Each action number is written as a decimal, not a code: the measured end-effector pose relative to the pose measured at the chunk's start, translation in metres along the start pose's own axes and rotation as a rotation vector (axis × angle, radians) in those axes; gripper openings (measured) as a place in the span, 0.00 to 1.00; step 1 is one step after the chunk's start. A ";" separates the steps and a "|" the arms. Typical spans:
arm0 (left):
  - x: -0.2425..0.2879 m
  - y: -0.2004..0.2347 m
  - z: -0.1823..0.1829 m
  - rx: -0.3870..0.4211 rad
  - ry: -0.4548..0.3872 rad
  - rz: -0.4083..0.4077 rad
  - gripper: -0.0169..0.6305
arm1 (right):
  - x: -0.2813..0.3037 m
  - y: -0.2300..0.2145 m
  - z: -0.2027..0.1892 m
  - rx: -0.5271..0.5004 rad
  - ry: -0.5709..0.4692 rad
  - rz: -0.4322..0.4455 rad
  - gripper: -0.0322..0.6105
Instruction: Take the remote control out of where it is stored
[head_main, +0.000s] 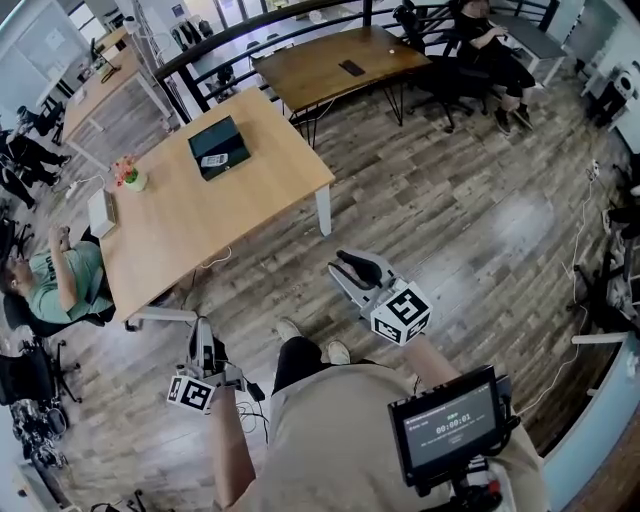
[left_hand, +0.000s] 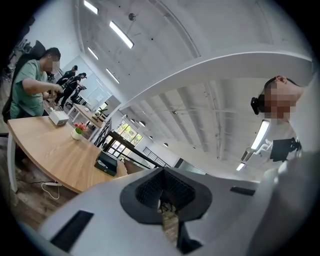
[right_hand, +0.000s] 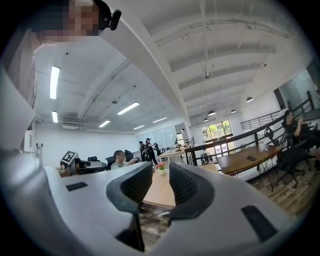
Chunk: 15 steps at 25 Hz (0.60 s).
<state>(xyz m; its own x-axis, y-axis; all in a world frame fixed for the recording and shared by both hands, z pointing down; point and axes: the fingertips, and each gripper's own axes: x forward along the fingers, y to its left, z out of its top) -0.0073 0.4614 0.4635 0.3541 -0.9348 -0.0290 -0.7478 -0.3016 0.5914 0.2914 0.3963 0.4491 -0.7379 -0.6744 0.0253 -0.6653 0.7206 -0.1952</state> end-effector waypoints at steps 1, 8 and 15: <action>0.003 0.003 0.001 -0.001 0.001 0.001 0.03 | 0.004 -0.002 -0.001 0.001 0.004 -0.002 0.19; 0.042 0.044 0.008 -0.032 0.028 0.000 0.03 | 0.052 -0.019 -0.003 -0.015 0.032 -0.016 0.19; 0.101 0.089 0.048 -0.027 0.026 -0.010 0.04 | 0.128 -0.047 0.004 -0.010 0.066 -0.026 0.19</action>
<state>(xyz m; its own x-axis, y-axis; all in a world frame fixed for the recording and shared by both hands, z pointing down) -0.0649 0.3311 0.4747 0.3760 -0.9265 -0.0138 -0.7289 -0.3049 0.6130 0.2287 0.2749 0.4574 -0.7258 -0.6814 0.0945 -0.6854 0.7047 -0.1835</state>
